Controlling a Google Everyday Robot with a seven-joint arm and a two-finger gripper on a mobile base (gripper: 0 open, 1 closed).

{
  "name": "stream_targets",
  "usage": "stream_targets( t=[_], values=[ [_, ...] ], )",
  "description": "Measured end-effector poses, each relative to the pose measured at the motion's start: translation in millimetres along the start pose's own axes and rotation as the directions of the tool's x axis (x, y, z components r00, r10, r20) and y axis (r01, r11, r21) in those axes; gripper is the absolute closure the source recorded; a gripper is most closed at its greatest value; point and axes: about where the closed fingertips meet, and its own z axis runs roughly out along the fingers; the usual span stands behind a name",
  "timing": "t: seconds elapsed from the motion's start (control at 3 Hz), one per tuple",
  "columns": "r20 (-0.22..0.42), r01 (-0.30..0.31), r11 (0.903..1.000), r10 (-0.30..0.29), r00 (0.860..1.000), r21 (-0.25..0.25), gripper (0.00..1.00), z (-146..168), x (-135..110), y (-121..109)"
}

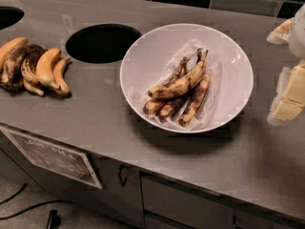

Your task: Pick banana from white bowl

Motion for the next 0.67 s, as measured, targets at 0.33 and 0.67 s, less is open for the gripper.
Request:
stream_targets(
  t=[0.33, 0.67],
  values=[
    [0.0, 0.001, 1.0, -0.001, 1.0, 0.0, 0.0, 0, 0, 0],
    [0.008, 0.053, 0.9986, -0.053, 0.999, -0.004, 0.0, 1, -19, 1]
  ],
)
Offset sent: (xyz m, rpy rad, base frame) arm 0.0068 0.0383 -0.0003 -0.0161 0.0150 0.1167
